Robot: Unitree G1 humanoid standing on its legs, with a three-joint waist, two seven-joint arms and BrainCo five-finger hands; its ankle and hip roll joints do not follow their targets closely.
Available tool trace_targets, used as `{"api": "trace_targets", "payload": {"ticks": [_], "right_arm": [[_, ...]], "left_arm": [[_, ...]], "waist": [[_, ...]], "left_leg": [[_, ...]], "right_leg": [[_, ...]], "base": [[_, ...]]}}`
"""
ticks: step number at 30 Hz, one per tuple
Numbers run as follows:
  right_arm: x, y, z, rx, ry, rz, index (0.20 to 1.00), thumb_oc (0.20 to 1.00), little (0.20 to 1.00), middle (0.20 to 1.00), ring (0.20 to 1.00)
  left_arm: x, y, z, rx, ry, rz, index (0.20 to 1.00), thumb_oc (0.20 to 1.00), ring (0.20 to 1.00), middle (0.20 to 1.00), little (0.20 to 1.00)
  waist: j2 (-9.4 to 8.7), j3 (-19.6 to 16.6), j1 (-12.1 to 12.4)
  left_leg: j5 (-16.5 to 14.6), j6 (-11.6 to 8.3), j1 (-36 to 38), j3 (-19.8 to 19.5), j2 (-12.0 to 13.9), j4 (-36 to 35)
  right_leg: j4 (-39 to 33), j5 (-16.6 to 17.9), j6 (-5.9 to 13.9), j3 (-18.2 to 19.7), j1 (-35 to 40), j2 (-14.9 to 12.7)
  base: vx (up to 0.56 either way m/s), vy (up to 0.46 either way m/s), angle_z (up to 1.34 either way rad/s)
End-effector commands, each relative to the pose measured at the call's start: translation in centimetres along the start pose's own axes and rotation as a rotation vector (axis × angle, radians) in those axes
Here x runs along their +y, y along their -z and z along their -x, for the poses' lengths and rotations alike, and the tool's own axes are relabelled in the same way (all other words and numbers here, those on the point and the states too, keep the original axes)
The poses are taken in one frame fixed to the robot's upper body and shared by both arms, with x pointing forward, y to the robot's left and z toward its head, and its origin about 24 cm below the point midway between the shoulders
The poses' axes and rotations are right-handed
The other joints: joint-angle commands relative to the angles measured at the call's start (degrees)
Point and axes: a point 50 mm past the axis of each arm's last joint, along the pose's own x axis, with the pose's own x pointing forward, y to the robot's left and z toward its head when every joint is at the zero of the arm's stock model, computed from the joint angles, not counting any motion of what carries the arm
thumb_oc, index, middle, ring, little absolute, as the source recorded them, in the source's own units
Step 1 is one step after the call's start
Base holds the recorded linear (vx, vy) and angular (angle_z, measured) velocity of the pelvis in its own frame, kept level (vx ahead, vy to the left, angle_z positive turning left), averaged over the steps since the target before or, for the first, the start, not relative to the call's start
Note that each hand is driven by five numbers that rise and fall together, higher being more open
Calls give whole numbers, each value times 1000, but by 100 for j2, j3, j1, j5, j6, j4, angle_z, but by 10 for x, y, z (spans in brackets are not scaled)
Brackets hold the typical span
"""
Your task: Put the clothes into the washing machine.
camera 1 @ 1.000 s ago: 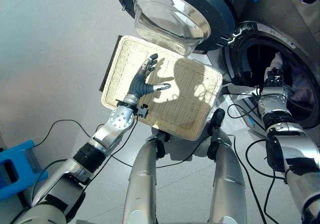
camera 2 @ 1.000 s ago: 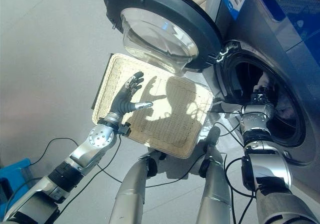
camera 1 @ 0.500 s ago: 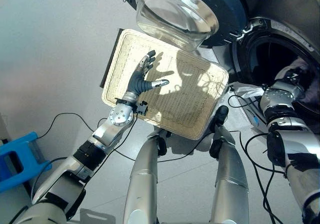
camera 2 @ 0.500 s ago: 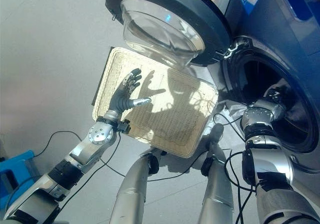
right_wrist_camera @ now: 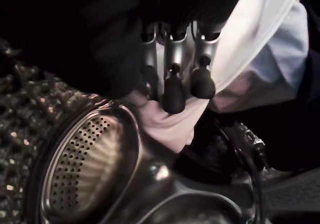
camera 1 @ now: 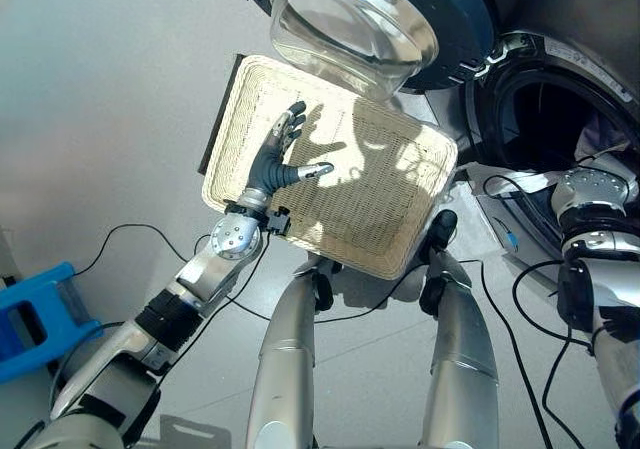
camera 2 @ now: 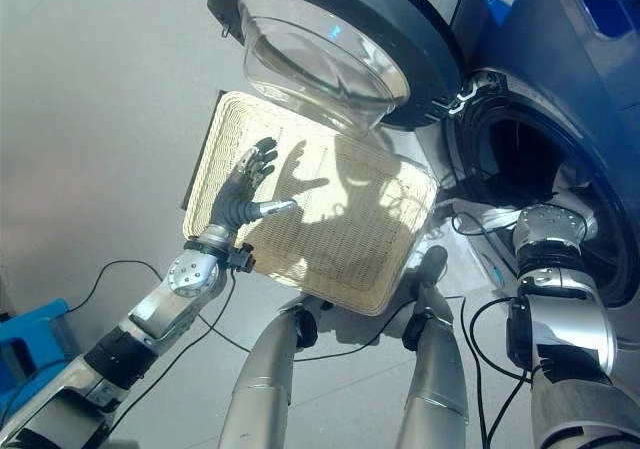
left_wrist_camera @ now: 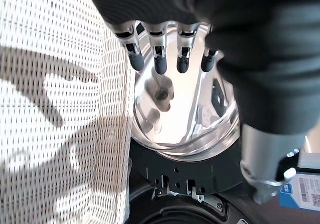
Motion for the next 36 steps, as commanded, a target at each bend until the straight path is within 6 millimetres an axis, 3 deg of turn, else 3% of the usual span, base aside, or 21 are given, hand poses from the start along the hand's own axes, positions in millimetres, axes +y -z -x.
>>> {"api": "trace_targets", "payload": {"ticks": [1,2,6,10,12,14,15,20,27,36], "right_arm": [[31,-28,-8,-99,-159,78,752,752,752,752,752],[32,-26,-8,-76,-162,98,1000,1000,1000,1000,1000],[25,-13,-10,28,-216,275,1000,1000,1000,1000,1000],[23,-12,-10,36,-218,303,1000,1000,1000,1000,1000],[3,0,-15,138,-215,612,1000,1000,1000,1000,1000],[2,1,-16,147,-216,640,1000,1000,1000,1000,1000],[-10,6,-18,193,-224,840,1000,1000,1000,1000,1000],[-24,7,-21,214,-213,1114,1000,1000,1000,1000,1000],[-41,9,-19,154,-166,1422,1000,1000,1000,1000,1000],[-63,19,-4,-44,-134,1626,1000,1000,1000,1000,1000]], "left_arm": [[2,-19,4,-110,-20,62,1000,1000,1000,1000,1000],[2,-19,5,-109,-18,63,1000,1000,1000,1000,1000],[3,-18,5,-105,-19,68,1000,1000,1000,1000,1000],[3,-18,6,-104,-19,68,1000,1000,1000,1000,1000],[5,-12,6,-86,-18,59,1000,1000,1000,1000,1000],[5,-12,5,-85,-19,59,1000,1000,1000,1000,1000],[6,-9,5,-73,-19,53,1000,1000,1000,1000,1000],[7,-6,6,-69,-6,31,1000,1000,1000,1000,1000],[3,4,10,-39,22,8,1000,1000,1000,1000,1000],[-11,25,19,26,29,-16,1000,1000,1000,1000,1000]], "waist": [[269,-134,71],[262,-134,74],[199,-134,84],[186,-134,85],[93,-134,135],[89,-134,139],[65,-134,183],[52,-134,264],[59,-134,317],[81,-134,318]], "left_leg": [[-7,-435,344,-55,-245,-614],[-3,-436,357,-59,-238,-616],[6,-425,417,-73,-213,-641],[7,-423,423,-66,-205,-640],[31,-410,509,-91,-184,-684],[35,-409,510,-94,-182,-685],[52,-389,539,-113,-193,-714],[76,-372,587,-119,-213,-757],[73,-331,680,-125,-230,-780],[29,-285,909,-136,-267,-843]], "right_leg": [[1052,-954,447,-352,95,104],[1053,-956,443,-359,110,106],[1041,-957,432,-405,189,100],[1036,-954,432,-415,199,99],[967,-914,443,-466,326,120],[965,-911,444,-469,331,120],[903,-871,457,-497,387,113],[828,-816,480,-551,460,99],[805,-785,521,-557,542,97],[688,-765,564,-507,760,119]], "base": [[0,0,0],[0,0,0],[-1,2,1],[-2,6,1],[-13,61,3],[-5,34,4],[-5,27,9],[-4,18,4],[-2,28,2],[-7,57,3]]}}
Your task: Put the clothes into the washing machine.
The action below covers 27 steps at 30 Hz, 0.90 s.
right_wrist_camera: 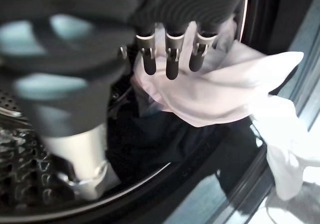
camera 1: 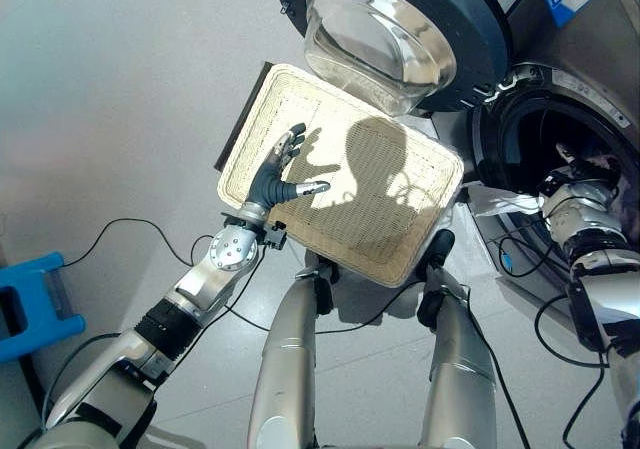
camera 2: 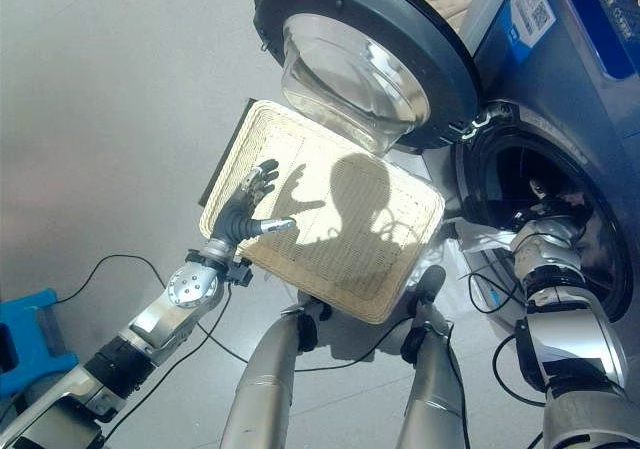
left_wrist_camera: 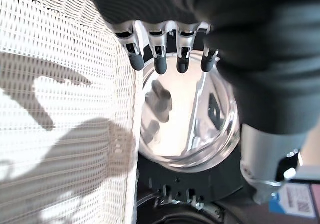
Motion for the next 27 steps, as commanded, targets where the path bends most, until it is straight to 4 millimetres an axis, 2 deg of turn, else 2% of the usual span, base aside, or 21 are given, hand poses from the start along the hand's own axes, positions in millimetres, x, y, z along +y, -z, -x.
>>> {"api": "trace_targets", "payload": {"ticks": [1,2,6,7,11,16,20,21,22,24,25,26,27], "right_arm": [[-16,-6,-4,-116,134,116,1000,1000,1000,1000,1000],[-12,17,6,-139,220,241,1000,1000,1000,1000,1000],[-15,34,11,-128,280,321,1000,1000,1000,1000,1000],[-16,43,13,-132,299,385,1000,1000,1000,1000,1000],[-9,62,23,-197,255,540,1000,1000,1000,1000,1000],[0,86,37,-311,124,757,1000,1000,1000,1000,1000],[0,130,57,-319,-62,904,1000,1000,1000,1000,1000],[0,133,59,-318,-75,916,1000,1000,1000,1000,1000],[0,147,67,-318,-136,967,1000,1000,1000,1000,1000],[-2,156,71,-300,-167,988,1000,1000,1000,1000,1000],[-8,172,77,-264,-225,1022,1000,1000,1000,1000,1000],[-9,173,78,-261,-234,1029,1000,1000,1000,1000,1000],[-19,194,88,-229,-298,1077,1000,1000,1000,1000,1000]], "left_arm": [[-11,-5,3,-73,2,11,1000,1000,1000,1000,1000],[-19,11,8,-25,1,12,1000,1000,1000,1000,1000],[-20,18,12,-6,3,13,1000,1000,1000,1000,1000],[-21,23,15,6,1,18,1000,1000,1000,1000,1000],[-24,34,20,49,-4,23,1000,1000,1000,1000,1000],[-26,59,35,144,12,5,1000,1000,1000,1000,1000],[-26,95,62,304,25,5,1000,1000,1000,1000,1000],[-26,98,64,315,26,6,1000,1000,1000,1000,1000],[-28,109,73,370,41,6,1000,1000,1000,1000,1000],[-30,118,81,419,59,-8,1000,1000,1000,1000,1000],[-33,131,94,498,71,-1,1000,1000,1000,1000,1000],[-34,132,96,510,75,0,1000,1000,1000,1000,1000],[-39,145,113,588,104,-13,1000,1000,1000,1000,1000]], "waist": [[116,-136,191],[120,-136,180],[113,-136,168],[115,-136,165],[94,-136,164],[-4,-136,115],[-171,-136,13],[-182,-136,7],[-241,-136,-13],[-289,-146,-27],[-357,-291,-53],[-363,-304,-58],[-423,-473,-80]], "left_leg": [[27,-304,566,152,-281,-976],[2,-280,868,171,-294,-1079],[-27,-266,1064,223,-286,-1111],[-38,-267,1165,231,-297,-1133],[-39,-259,1483,208,-319,-1238],[13,-258,1957,224,-326,-1443],[79,-303,2576,233,-285,-1710],[87,-308,2630,228,-284,-1737],[118,-321,2862,215,-280,-1866],[144,-340,3029,205,-276,-1941],[186,-379,3191,189,-286,-2081],[194,-383,3212,188,-288,-2102],[238,-406,3402,163,-303,-2254]], "right_leg": [[896,-837,544,-175,-6,81],[796,-852,578,-149,270,95],[708,-873,594,-144,486,95],[665,-882,599,-144,598,95],[553,-902,600,-137,925,108],[318,-891,604,-119,1419,157],[-19,-880,583,-45,2085,294],[-47,-880,582,-40,2144,307],[-160,-880,581,-17,2382,351],[-259,-871,583,11,2574,395],[-449,-850,589,47,2768,470],[-474,-845,591,50,2792,479],[-653,-838,589,76,3025,553]], "base": [[1,127,-2],[1,141,-3],[-1,93,-4],[0,73,-2],[5,73,2],[7,49,1],[19,30,0],[48,21,-3],[33,14,-3],[53,7,-3],[66,5,-6],[124,22,-7],[85,19,-6]]}}
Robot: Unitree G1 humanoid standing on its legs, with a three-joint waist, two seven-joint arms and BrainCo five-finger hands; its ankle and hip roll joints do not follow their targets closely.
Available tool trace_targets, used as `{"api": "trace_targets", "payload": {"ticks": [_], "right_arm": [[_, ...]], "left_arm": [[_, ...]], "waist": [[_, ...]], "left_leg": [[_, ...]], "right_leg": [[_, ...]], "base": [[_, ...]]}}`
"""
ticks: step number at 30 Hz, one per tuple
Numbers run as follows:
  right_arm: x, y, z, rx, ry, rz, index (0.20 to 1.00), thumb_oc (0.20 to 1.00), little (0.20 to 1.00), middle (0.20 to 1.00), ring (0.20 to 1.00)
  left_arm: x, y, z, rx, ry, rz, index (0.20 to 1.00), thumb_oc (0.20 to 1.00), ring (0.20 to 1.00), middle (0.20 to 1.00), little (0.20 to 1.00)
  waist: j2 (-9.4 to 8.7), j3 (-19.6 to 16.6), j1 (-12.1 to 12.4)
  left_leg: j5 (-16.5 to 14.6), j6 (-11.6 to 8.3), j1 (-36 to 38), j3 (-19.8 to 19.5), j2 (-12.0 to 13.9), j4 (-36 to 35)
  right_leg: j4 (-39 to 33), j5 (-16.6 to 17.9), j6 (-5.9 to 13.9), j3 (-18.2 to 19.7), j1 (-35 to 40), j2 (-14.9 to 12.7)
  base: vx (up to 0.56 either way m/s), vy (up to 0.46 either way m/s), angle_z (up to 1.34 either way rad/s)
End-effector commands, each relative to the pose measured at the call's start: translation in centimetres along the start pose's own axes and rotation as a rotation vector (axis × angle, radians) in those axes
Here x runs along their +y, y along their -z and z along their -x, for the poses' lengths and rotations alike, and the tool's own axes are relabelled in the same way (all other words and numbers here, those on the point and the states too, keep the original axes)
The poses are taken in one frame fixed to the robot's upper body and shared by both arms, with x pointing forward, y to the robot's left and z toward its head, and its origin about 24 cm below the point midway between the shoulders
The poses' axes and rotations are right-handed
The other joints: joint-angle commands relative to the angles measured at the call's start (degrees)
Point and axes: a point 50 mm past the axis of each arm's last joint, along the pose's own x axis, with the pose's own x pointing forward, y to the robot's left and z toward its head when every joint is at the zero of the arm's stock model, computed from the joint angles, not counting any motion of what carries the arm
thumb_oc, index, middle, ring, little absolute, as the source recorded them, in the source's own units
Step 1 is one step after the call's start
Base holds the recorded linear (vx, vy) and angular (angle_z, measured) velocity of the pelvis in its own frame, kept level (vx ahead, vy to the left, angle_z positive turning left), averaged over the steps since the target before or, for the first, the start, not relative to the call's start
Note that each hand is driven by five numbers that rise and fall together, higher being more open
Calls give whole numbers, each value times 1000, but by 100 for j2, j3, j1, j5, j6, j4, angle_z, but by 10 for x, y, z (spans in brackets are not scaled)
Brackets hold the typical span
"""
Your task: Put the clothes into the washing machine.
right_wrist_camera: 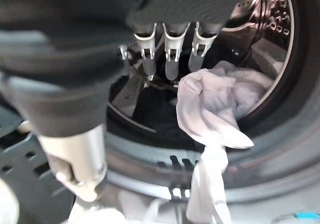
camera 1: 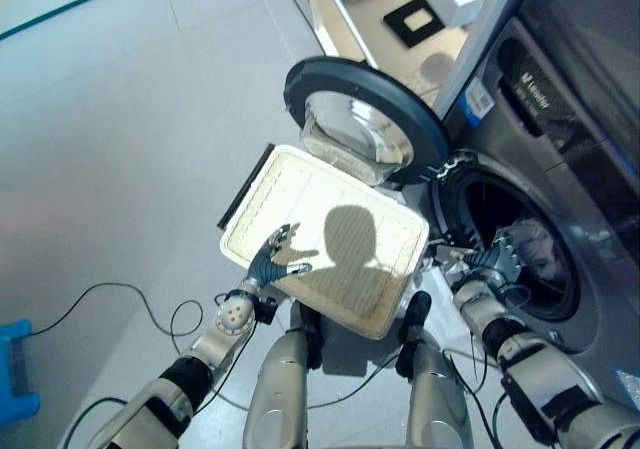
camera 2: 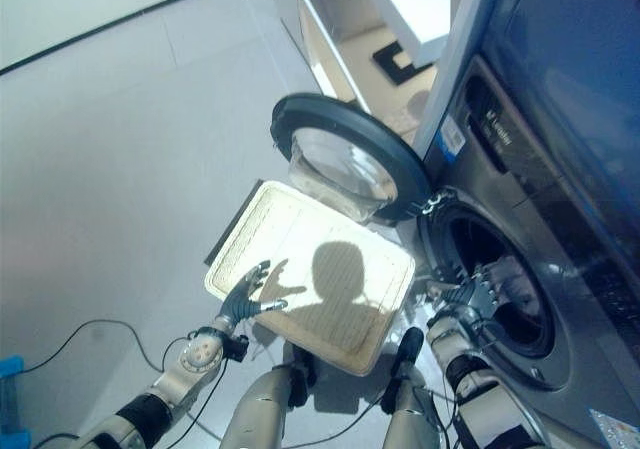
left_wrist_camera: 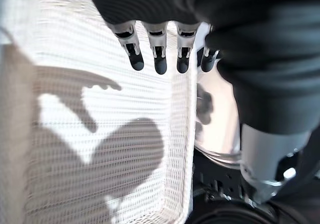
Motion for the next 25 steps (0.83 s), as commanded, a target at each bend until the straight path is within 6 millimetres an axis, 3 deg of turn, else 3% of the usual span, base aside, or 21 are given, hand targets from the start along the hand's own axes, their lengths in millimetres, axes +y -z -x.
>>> {"api": "trace_targets", "payload": {"ticks": [1,2,4,5,6,10,15,19,25], "right_arm": [[-7,8,-4,-68,-25,75,1000,1000,1000,1000,1000],[4,20,6,-49,-104,101,1000,1000,1000,1000,1000],[4,20,6,-49,-104,101,1000,1000,1000,1000,1000],[9,27,11,-50,-154,128,1000,1000,1000,1000,1000],[25,41,28,-69,-296,214,1000,1000,1000,1000,1000],[43,61,52,-81,-474,301,1000,1000,1000,1000,1000],[56,78,74,-56,-621,357,1000,1000,1000,1000,1000],[66,87,90,-55,-737,425,1000,1000,1000,1000,1000],[75,96,106,-61,-945,571,1000,1000,1000,1000,1000]], "left_arm": [[-17,7,4,-1,89,-42,1000,1000,1000,1000,1000],[-23,25,10,85,119,-74,1000,1000,1000,1000,1000],[-23,25,10,85,119,-74,1000,1000,1000,1000,1000],[-25,36,15,147,132,-83,1000,1000,1000,1000,1000],[-32,65,29,316,161,-95,1000,1000,1000,1000,1000],[-39,92,48,484,174,-130,1000,1000,1000,1000,1000],[-51,104,61,546,218,-204,1000,1000,1000,1000,1000],[-58,109,67,554,275,-303,1000,1000,1000,1000,1000],[-61,106,65,542,309,-316,1000,1000,1000,1000,1000]], "waist": [[191,-257,67],[135,-444,46],[137,-456,46],[107,-563,29],[9,-916,-37],[-143,-1362,-112],[-253,-1695,-142],[-290,-1890,-176],[-362,-2023,-175]], "left_leg": [[235,-203,556,22,-146,-946],[281,-224,745,1,-156,-1116],[293,-223,734,0,-156,-1125],[308,-231,866,-5,-163,-1210],[371,-228,1096,-39,-166,-1392],[443,-239,1417,-46,-117,-1629],[577,-296,1731,-115,-73,-2003],[519,-254,1840,-109,-45,-1981],[468,-221,1992,-133,12,-1974]], "right_leg": [[556,-897,356,105,295,338],[382,-892,354,142,515,389],[364,-877,352,138,508,393],[275,-886,348,173,654,423],[76,-852,339,275,902,481],[-201,-777,326,382,1224,544],[-773,-502,364,508,1546,591],[-708,-576,324,608,1621,626],[-656,-669,281,665,1746,672]], "base": [[155,30,-6],[83,14,-10],[60,11,-8],[188,27,-12],[205,28,-14],[158,-3,-10],[81,-15,-8],[73,5,-4],[52,-19,-5]]}}
